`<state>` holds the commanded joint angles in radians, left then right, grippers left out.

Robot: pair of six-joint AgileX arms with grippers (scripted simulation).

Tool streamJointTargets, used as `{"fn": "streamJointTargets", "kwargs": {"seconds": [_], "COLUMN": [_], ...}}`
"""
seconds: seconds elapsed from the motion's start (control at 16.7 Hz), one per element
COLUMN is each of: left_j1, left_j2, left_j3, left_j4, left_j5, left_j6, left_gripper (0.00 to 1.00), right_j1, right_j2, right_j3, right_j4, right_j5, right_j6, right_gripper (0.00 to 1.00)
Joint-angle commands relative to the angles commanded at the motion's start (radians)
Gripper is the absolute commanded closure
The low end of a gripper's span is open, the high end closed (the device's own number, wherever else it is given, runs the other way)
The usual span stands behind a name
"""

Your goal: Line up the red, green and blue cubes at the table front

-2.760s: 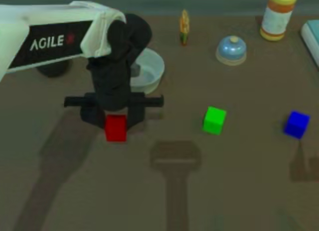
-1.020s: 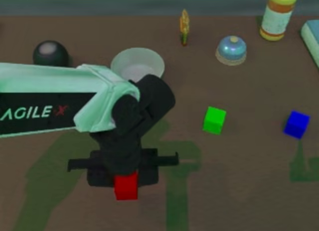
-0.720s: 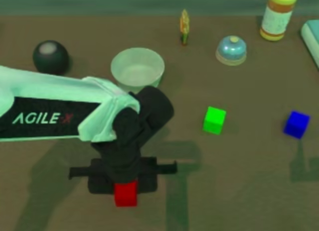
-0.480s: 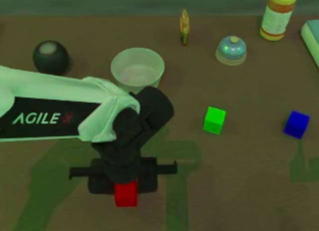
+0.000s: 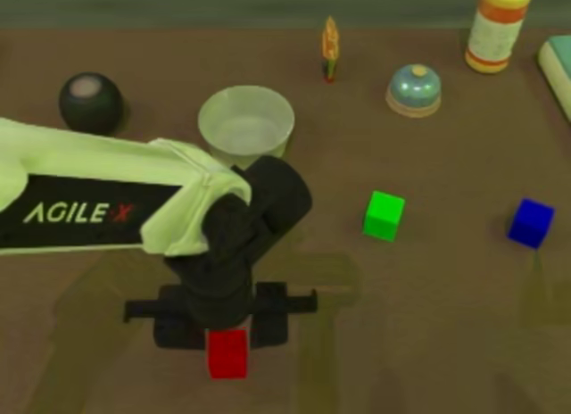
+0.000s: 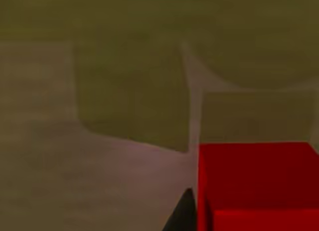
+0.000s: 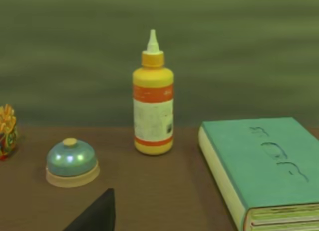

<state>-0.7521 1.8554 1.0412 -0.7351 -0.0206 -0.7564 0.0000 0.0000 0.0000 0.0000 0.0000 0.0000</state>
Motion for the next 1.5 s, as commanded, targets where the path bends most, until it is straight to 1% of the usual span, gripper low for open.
{"fn": "streamJointTargets", "kwargs": {"seconds": [0.18,0.24,0.78,0.9,1.26,1.5], "left_j1": [0.0,0.0,0.001,0.002,0.013,0.015], "left_j2": [0.0,0.0,-0.002,-0.016,-0.107,-0.121], "left_j3": [0.0,0.0,0.003,0.027,0.143,0.155], "left_j4": [0.0,0.0,-0.004,-0.041,-0.257,-0.276], "left_j5": [0.0,0.0,0.0,0.0,0.0,-0.001], "left_j6": [0.0,0.0,0.0,-0.004,-0.009,-0.008], "left_gripper": [0.02,0.0,0.0,0.0,0.0,0.0], "right_j1": [0.0,0.0,0.0,0.0,0.0,0.0], "right_j2": [0.0,0.0,0.0,0.0,0.0,0.0], "right_j3": [0.0,0.0,0.0,0.0,0.0,0.0], "right_j4": [0.0,0.0,0.0,0.0,0.0,0.0], "right_j5": [0.0,0.0,0.0,0.0,0.0,0.0], "right_j6": [0.0,0.0,0.0,0.0,0.0,0.0], "right_gripper": [0.0,0.0,0.0,0.0,0.0,0.0]}}
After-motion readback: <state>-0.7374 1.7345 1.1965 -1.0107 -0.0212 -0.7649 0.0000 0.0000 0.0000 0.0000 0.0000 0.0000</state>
